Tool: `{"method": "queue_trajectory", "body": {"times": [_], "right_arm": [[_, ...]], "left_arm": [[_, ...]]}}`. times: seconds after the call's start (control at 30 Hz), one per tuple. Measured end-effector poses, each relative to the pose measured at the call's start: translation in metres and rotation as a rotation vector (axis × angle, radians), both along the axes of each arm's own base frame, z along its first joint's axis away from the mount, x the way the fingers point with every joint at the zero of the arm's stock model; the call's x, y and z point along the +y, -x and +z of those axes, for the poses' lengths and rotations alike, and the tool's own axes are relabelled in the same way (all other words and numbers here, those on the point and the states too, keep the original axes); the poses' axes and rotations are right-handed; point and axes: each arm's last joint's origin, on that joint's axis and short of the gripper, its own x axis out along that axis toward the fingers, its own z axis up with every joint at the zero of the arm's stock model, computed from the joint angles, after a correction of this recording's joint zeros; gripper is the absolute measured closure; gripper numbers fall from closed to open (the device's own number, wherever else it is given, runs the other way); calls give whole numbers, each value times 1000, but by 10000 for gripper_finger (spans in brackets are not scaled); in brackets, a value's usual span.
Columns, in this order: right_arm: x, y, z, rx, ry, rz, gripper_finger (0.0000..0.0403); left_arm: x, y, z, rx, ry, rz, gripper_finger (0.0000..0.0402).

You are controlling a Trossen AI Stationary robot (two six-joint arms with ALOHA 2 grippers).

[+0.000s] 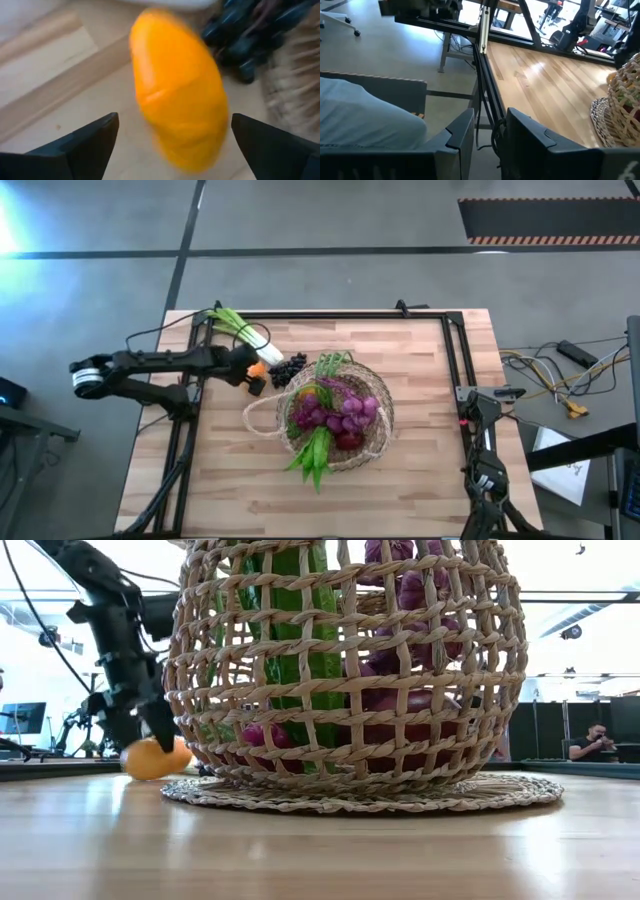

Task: Build produce basket
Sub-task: Put the mango into the basket

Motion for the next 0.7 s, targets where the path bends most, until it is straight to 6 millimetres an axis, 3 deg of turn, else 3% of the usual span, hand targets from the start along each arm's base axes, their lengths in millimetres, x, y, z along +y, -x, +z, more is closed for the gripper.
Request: {"method": "queue_trajectory", "body": {"times": [0.37,0.53,0.7], "right_arm": [[-1,-1,0,-1,-6,-4,294],[-1,-1,0,-2,-11,-5,294],[-1,-2,0,-3,-12,-8,294]], "left_arm": [[8,-19,-24,55,-41,-16,50],[8,-18,-25,78,-45,-44,102],[3,-10,-12,76,-62,-74,175]]}}
